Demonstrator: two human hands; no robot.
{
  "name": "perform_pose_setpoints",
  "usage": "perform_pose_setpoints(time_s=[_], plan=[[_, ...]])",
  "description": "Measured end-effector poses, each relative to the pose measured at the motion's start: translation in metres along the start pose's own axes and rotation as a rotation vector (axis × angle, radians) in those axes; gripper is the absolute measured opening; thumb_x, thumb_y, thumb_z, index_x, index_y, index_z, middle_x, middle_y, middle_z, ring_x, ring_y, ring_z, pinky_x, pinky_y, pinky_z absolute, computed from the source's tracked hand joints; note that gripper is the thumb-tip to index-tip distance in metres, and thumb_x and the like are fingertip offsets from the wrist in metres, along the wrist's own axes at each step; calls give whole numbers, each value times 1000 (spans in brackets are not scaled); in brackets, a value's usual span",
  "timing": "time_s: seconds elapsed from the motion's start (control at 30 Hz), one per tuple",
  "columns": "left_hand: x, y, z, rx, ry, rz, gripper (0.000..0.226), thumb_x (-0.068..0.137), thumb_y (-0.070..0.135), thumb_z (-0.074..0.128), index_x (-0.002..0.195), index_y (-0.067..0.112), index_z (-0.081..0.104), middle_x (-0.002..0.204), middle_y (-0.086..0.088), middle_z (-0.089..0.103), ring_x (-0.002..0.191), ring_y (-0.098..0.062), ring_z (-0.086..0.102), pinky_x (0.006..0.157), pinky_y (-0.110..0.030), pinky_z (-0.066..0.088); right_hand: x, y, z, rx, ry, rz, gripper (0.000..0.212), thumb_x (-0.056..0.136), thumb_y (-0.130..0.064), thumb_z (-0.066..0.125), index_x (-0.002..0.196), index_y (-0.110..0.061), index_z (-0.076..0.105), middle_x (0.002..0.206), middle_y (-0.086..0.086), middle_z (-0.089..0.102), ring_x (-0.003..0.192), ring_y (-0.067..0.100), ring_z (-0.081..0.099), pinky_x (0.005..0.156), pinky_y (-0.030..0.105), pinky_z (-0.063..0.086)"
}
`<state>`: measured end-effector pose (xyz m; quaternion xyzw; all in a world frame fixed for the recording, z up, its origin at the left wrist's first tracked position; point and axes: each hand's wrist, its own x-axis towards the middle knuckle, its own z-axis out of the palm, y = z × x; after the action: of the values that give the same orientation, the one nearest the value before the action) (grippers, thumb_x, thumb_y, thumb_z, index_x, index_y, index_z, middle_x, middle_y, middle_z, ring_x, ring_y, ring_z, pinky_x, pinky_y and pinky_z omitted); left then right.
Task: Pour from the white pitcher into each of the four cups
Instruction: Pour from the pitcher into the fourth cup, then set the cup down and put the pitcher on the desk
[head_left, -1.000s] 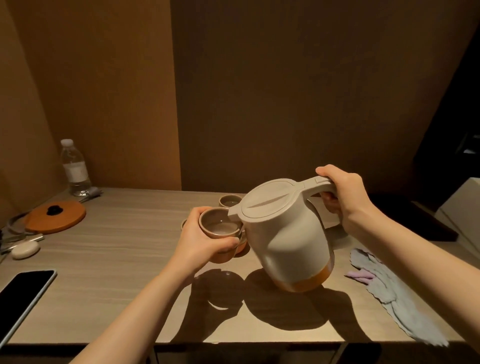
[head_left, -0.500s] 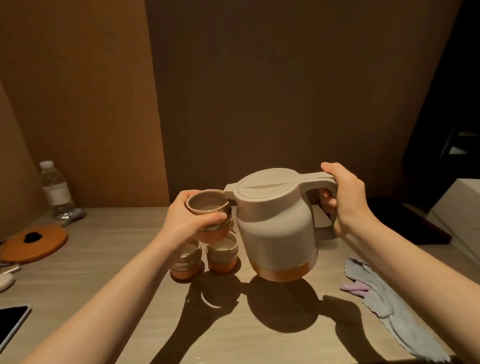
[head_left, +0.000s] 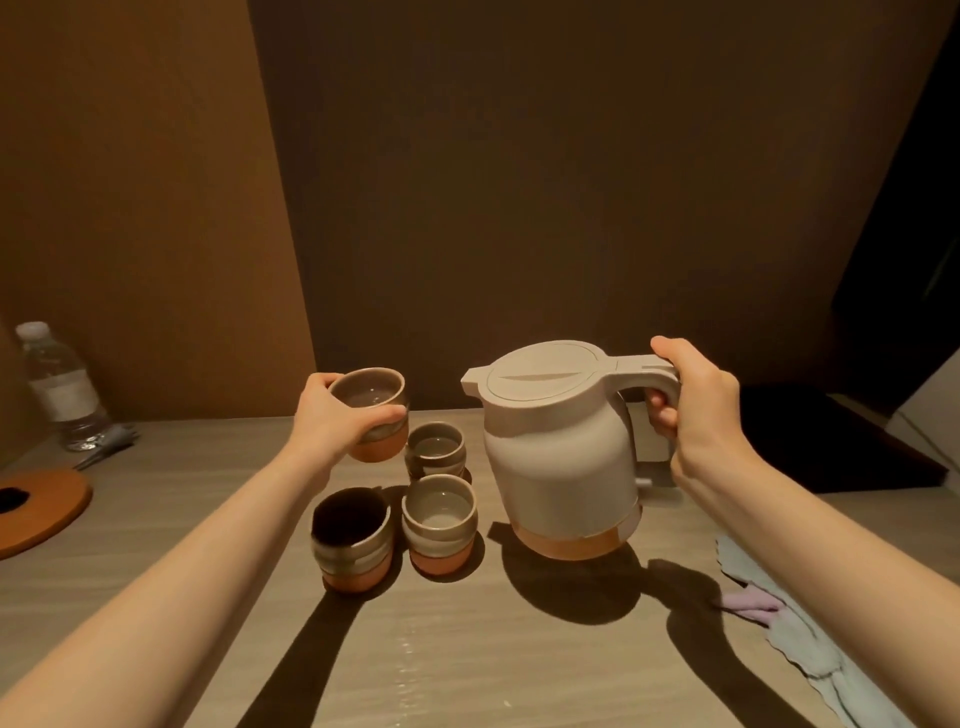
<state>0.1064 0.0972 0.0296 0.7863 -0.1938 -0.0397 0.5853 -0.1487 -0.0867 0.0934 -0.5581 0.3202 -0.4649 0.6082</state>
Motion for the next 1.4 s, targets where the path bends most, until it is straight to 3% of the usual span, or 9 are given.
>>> perform_pose_setpoints(time_s=[0.2, 0.37, 0.57, 0.9, 1.07, 1.27, 1.4], plan=[[28, -34, 8, 124, -35, -71, 85, 66, 25, 88, 132, 12, 37, 128, -9, 48, 117, -28, 49, 81, -34, 47, 13, 24, 7, -30, -22, 8, 41, 90, -33, 62, 53, -14, 57, 45, -6, 51, 41, 5, 44, 47, 21, 34], [43, -61, 12, 189, -83, -164, 84, 65, 27, 89, 129, 12, 36, 117, -6, 48, 114, -28, 51, 77, -34, 50, 17, 37, 12, -68, -42, -12, 43, 92, -33, 59, 55, -13, 58, 43, -8, 52, 45, 6, 46, 52, 24, 36], [49, -78, 13, 280, -155, -257, 88, 60, 32, 91, 124, 10, 36, 116, -11, 52, 101, -25, 54, 65, -31, 52, 19, 43, 14, -64, -59, -11, 44, 92, -31, 60, 53, -12, 55, 41, -8, 49, 38, 4, 43, 46, 20, 34], [48, -75, 16, 395, -226, -258, 92, 59, 33, 92, 125, 9, 32, 112, -12, 50, 99, -25, 53, 77, -37, 53, 18, 44, 12, -82, -67, -27, 45, 92, -32, 60, 52, -12, 57, 41, -8, 50, 41, 4, 45, 50, 22, 35], [46, -71, 12, 413, -298, -299, 100, 59, 29, 92, 132, 9, 27, 118, -14, 49, 107, -32, 55, 83, -42, 53, 16, 44, 9, -93, -59, -27, 47, 92, -34, 60, 48, -16, 57, 43, -7, 51, 42, 4, 46, 51, 23, 36], [38, -56, 3, 476, -368, -308, 110, 56, 30, 93, 140, 12, 25, 138, -17, 44, 124, -35, 48, 97, -48, 49, 11, 42, 7, -85, -50, -8, 44, 91, -35, 60, 54, -12, 59, 48, -3, 53, 44, 6, 45, 50, 22, 36], [31, -31, 5, 351, -299, -194, 107, 68, 26, 87, 151, 19, 20, 155, -13, 28, 137, -36, 34, 106, -50, 39, 6, 36, 2, -76, -50, -7, 43, 91, -34, 60, 54, -11, 58, 44, -4, 51, 41, 5, 43, 45, 19, 34]])
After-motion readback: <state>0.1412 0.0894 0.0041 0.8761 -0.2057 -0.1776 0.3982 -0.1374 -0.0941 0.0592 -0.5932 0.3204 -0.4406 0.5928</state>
